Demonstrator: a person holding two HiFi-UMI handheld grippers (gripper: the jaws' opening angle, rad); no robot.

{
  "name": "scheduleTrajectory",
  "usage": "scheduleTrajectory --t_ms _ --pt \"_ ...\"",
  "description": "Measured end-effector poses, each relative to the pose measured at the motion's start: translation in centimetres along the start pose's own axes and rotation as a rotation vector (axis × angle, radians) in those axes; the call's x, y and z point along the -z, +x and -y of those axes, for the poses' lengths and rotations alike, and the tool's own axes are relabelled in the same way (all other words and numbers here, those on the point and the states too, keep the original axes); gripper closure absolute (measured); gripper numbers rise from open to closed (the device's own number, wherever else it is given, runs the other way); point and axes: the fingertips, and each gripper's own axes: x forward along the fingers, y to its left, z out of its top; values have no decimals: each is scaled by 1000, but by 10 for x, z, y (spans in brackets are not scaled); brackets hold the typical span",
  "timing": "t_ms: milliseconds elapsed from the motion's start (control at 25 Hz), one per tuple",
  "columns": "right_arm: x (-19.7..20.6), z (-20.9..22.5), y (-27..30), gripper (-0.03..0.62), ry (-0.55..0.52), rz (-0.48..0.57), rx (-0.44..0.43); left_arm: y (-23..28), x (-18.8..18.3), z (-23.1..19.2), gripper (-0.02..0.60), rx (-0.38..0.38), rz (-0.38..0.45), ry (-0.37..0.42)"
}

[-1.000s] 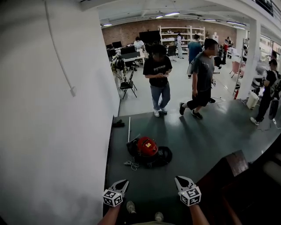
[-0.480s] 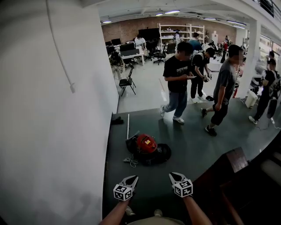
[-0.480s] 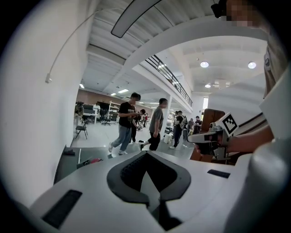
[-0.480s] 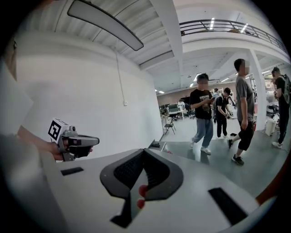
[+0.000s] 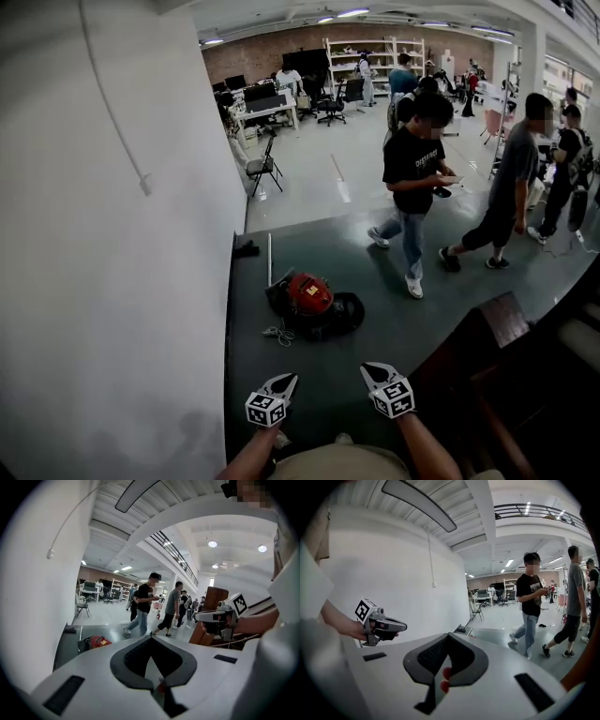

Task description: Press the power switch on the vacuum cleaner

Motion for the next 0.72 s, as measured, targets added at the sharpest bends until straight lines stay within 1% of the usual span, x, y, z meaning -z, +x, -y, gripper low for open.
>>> scheduleTrajectory --t_ms 360,720 --pt "6 -4 -18 586 18 10 4 -5 7 21 575 35 -9 -35" --pt "11 -11 -28 588 28 14 -12 -5 9 41 575 56 13 -50"
